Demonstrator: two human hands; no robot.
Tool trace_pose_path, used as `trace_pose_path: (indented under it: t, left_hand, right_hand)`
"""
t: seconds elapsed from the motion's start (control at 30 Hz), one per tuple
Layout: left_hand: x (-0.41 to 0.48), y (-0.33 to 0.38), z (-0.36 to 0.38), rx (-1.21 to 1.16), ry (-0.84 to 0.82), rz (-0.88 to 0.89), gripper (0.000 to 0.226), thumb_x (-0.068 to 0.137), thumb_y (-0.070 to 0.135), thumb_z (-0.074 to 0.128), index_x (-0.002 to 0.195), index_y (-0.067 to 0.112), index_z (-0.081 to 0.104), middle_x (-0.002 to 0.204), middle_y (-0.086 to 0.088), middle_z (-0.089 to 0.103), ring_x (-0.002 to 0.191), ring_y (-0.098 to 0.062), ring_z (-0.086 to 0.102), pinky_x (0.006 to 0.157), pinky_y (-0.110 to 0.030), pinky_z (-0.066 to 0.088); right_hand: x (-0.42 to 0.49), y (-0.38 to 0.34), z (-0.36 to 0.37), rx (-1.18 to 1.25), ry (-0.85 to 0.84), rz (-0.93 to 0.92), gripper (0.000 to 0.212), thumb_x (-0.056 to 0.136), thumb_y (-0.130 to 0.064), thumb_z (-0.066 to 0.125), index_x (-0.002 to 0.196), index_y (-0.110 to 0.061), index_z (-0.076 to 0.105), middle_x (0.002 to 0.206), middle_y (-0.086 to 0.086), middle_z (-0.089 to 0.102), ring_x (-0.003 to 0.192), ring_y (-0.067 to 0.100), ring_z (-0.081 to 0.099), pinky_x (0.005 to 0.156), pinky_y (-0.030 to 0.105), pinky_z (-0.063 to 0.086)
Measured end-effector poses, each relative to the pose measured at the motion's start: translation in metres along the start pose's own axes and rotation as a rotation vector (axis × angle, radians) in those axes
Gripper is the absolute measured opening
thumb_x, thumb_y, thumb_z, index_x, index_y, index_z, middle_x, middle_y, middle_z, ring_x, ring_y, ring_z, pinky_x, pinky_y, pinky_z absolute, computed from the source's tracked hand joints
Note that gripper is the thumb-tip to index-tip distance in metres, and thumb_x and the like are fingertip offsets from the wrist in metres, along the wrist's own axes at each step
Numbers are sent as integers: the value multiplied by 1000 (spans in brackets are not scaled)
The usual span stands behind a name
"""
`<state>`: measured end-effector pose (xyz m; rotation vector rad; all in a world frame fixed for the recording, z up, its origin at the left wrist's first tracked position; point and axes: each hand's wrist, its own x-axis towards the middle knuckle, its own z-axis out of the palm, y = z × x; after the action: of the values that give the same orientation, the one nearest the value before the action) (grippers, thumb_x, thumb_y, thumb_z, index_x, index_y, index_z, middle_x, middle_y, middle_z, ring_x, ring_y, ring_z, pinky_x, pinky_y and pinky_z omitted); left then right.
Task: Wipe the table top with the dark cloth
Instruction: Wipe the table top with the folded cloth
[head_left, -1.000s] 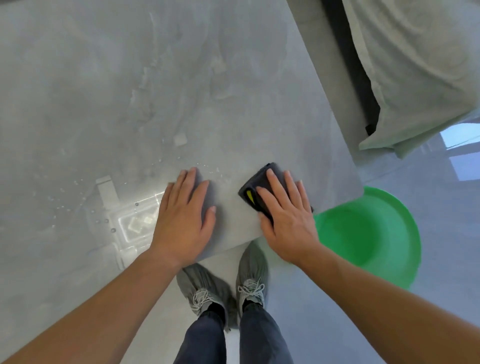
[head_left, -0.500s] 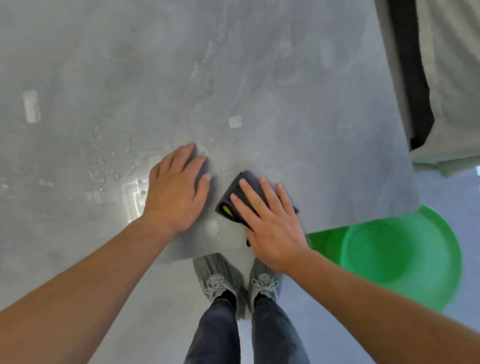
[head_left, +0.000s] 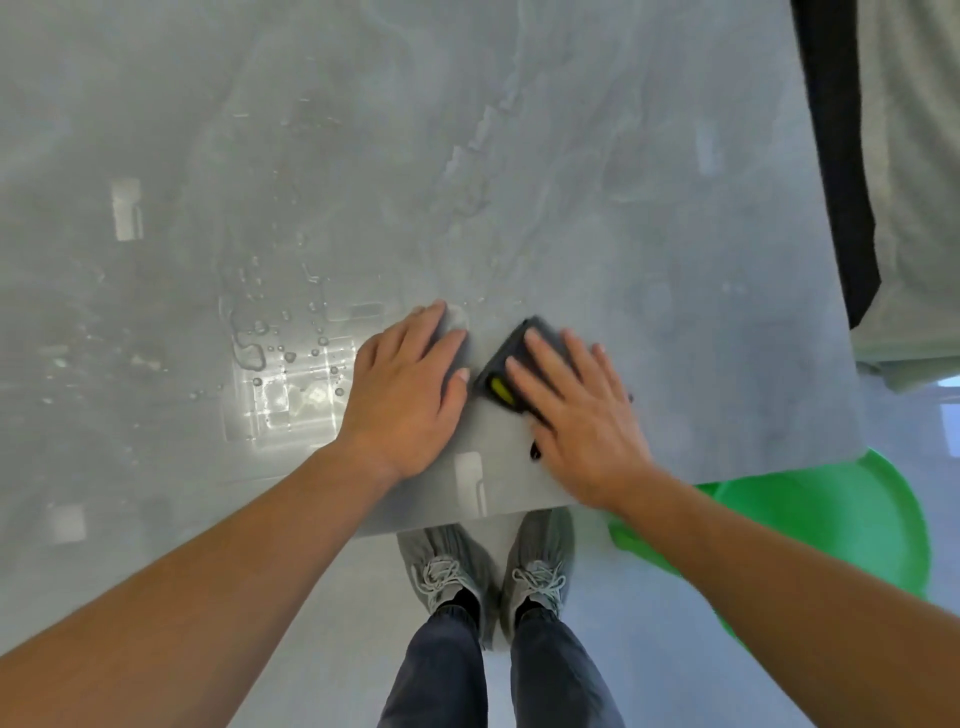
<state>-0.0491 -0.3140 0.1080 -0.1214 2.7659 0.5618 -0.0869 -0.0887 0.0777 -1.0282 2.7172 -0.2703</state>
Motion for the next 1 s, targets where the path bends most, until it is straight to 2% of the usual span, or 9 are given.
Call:
trace_pose_path:
  t: [0.17, 0.3, 0.4, 0.47, 0.57, 0.63, 0.83, 0.93, 1.0]
  left_hand:
    - [0, -7, -6, -53, -21, 32, 53, 99, 44, 31, 145, 21, 43, 162, -1, 28, 145, -23, 25, 115, -40, 18]
    - [10, -10, -21, -109, 71, -31, 50, 99, 31, 44, 145, 15, 39, 159, -6, 31, 143, -26, 28, 114, -41, 20]
    - [30, -17, -30, -52, 74, -67, 57, 99, 33, 43, 152, 16, 29, 165, -9, 17, 151, -25, 12, 118, -43, 14]
    - [46, -25, -33, -18, 29, -80, 61, 100, 38, 38, 156, 18, 20, 167, -9, 6, 153, -25, 2, 120, -43, 7]
    - [58, -35, -33, 17, -19, -75, 63, 102, 45, 29, 157, 19, 16, 168, -8, -1, 153, -24, -4, 120, -41, 3]
    - [58, -39, -30, 39, -19, -60, 63, 102, 48, 26, 157, 19, 18, 168, -9, 0, 154, -24, -3, 120, -42, 5]
    - [56, -37, -27, 40, 28, -61, 62, 101, 47, 28, 155, 17, 24, 167, -11, 8, 153, -27, 4, 119, -43, 9]
    - [57, -35, -28, 19, 24, -64, 62, 101, 48, 27, 155, 18, 27, 167, -11, 10, 153, -28, 6, 119, -43, 9]
    - [57, -35, -32, 12, 20, -71, 60, 100, 48, 27, 152, 18, 31, 166, -11, 15, 152, -28, 10, 118, -43, 12]
  right_hand:
    - [81, 15, -12, 123, 122, 479, 58, 100, -39, 32, 157, -31, 23, 168, 0, 10, 153, 34, 5, 124, 48, 1]
    - [45, -29, 5, 17, 60, 139, 58, 100, -38, 39, 156, -29, 27, 167, 3, 14, 153, 37, 9, 122, 55, 10]
    - [43, -10, -3, 7, -37, -76, 57, 101, -39, 38, 157, -33, 25, 167, 0, 14, 153, 33, 9, 124, 51, 8]
    - [71, 13, -14, 4, -20, -11, 57, 100, -39, 37, 156, -33, 28, 167, -1, 16, 152, 34, 13, 123, 52, 10]
    - [121, 34, -29, 99, 62, 382, 57, 102, -38, 35, 157, -33, 22, 168, -3, 7, 154, 31, 4, 124, 49, 5]
    - [130, 17, -25, 97, 94, 500, 58, 102, -37, 34, 158, -31, 21, 168, -1, 6, 154, 32, 2, 124, 48, 4]
    - [78, -13, -7, -19, -25, 7, 56, 102, -38, 32, 157, -31, 24, 168, -2, 8, 154, 32, 3, 124, 48, 2]
    - [106, 14, -20, -23, -22, -11, 56, 100, -37, 37, 155, -31, 30, 167, -2, 15, 153, 33, 12, 123, 50, 9]
    - [142, 33, -30, 25, 39, 147, 57, 99, -37, 38, 155, -31, 31, 167, -2, 15, 153, 32, 12, 123, 49, 8]
